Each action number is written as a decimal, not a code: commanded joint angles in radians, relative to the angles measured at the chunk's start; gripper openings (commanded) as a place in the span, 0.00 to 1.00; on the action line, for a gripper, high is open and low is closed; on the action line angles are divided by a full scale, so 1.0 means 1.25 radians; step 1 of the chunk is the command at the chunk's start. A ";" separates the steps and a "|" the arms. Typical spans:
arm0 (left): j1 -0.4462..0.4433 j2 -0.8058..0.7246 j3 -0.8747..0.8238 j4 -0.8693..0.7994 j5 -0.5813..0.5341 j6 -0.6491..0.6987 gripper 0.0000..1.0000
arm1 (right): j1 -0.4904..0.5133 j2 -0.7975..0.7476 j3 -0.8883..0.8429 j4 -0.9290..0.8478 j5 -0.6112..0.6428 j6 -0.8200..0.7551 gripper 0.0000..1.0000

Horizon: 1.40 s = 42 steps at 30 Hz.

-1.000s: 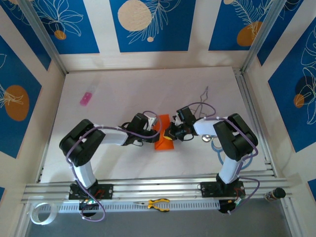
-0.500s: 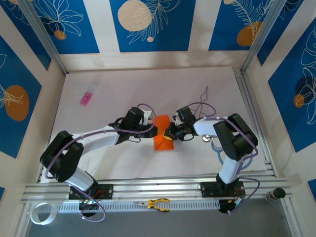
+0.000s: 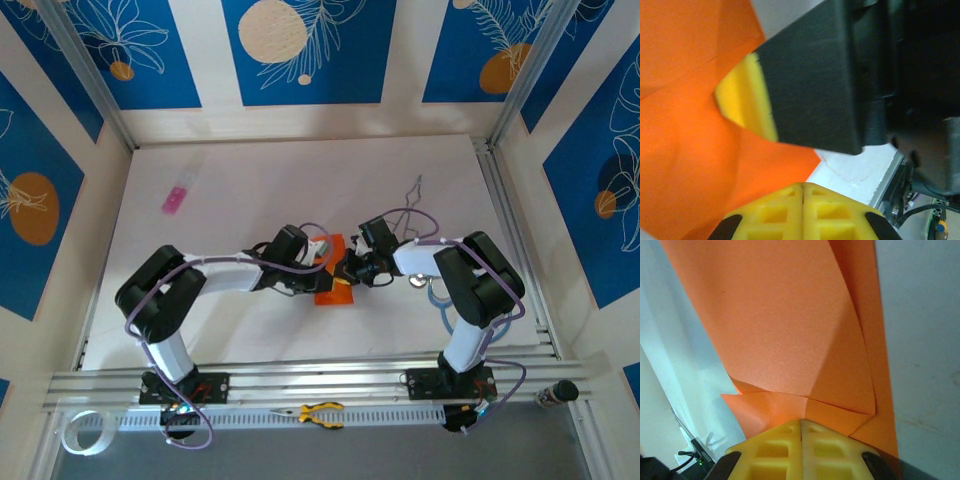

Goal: Fold a paper plane with a square sheet of paper (pick it up from the middle)
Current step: Fold the triangle a second time at the center of the table.

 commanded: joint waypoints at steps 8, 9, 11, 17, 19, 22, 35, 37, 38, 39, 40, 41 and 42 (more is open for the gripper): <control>-0.017 0.030 0.039 -0.069 0.005 0.071 0.07 | -0.002 0.010 -0.037 -0.031 0.018 0.017 0.00; -0.017 0.032 0.040 -0.073 -0.001 0.075 0.07 | -0.004 0.011 -0.035 -0.033 0.015 0.017 0.00; -0.019 0.039 0.041 -0.072 -0.008 0.081 0.06 | -0.004 0.011 -0.029 -0.044 0.014 0.010 0.00; -0.021 0.066 0.045 -0.055 -0.011 0.077 0.06 | -0.008 0.007 -0.037 -0.050 0.016 0.002 0.00; -0.021 0.068 0.044 -0.061 -0.019 0.084 0.06 | -0.009 0.006 -0.042 -0.047 0.018 0.004 0.00; -0.021 0.065 0.037 -0.075 -0.031 0.099 0.06 | -0.010 0.007 -0.045 -0.044 0.018 0.004 0.00; -0.021 0.037 -0.026 -0.087 -0.063 0.126 0.05 | -0.013 0.021 -0.051 -0.039 0.024 0.005 0.00; -0.021 0.029 -0.038 -0.097 -0.079 0.131 0.05 | -0.013 0.022 -0.051 -0.041 0.027 0.003 0.00; -0.021 0.025 -0.043 -0.105 -0.085 0.134 0.05 | -0.014 0.022 -0.051 -0.041 0.029 0.004 0.00; -0.021 0.022 -0.047 -0.110 -0.087 0.136 0.05 | -0.014 0.022 -0.051 -0.042 0.029 0.004 0.00; -0.022 0.019 -0.052 -0.110 -0.085 0.137 0.05 | -0.013 0.022 -0.051 -0.043 0.029 0.004 0.00; -0.022 0.014 -0.059 -0.107 -0.079 0.135 0.05 | -0.015 0.022 -0.050 -0.043 0.032 0.005 0.00; -0.022 0.010 -0.065 -0.102 -0.070 0.133 0.05 | -0.015 0.022 -0.048 -0.044 0.033 0.005 0.00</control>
